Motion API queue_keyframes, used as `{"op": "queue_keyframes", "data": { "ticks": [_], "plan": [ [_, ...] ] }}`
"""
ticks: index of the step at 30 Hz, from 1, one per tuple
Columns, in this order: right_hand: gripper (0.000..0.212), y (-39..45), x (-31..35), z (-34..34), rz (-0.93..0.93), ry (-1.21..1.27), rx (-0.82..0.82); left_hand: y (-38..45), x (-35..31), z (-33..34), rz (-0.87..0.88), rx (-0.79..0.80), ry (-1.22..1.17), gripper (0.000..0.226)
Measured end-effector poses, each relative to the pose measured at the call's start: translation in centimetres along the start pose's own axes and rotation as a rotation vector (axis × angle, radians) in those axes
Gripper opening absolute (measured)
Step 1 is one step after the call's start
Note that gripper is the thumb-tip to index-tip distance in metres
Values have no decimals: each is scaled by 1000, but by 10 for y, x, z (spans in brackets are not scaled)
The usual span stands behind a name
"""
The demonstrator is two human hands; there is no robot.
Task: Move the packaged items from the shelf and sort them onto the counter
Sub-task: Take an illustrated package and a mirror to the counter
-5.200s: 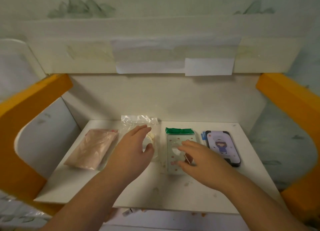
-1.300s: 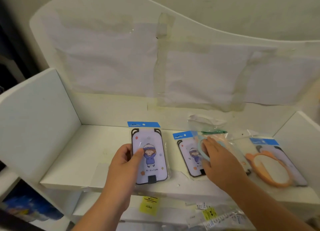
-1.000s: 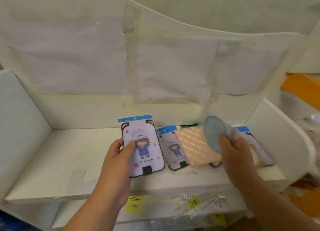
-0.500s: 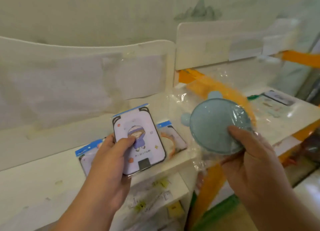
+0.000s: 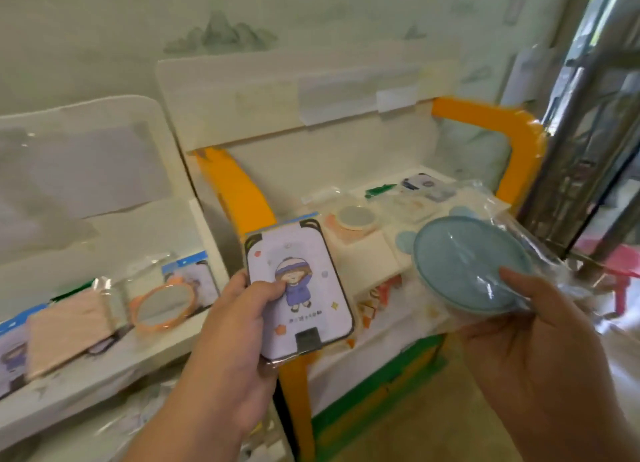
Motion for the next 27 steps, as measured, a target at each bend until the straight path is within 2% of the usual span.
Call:
{"op": "queue_keyframes", "data": {
  "ticks": [8, 12, 18, 21, 24, 27],
  "plan": [
    [38, 25, 32, -67, 34, 70, -134, 49, 61, 58, -150, -41, 22, 25],
    [36, 52, 37, -99, 57, 89, -197, 85, 82, 73, -199, -7, 9, 27],
    [50, 121, 40, -135, 121, 8, -162, 151, 92, 78, -163, -50, -24, 27],
    [49, 164, 32, -147, 172, -161, -174, 182, 90, 75, -146, -86, -69, 27],
    [46, 203, 23, -150, 198, -447, -193, 209, 87, 65, -132, -145, -130, 27],
    [49, 234, 25, -132, 135, -956, -65, 224, 78, 54, -77, -204, -136, 30]
  ]
}}
Point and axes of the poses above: each hand's wrist, its own y-axis towards the middle knuckle, its own z-axis out of the palm, x = y × z, the point moved 9 cm from there along y, towards the middle knuckle, and after that the axes turned 15 degrees about x, right-handed, at the moved point
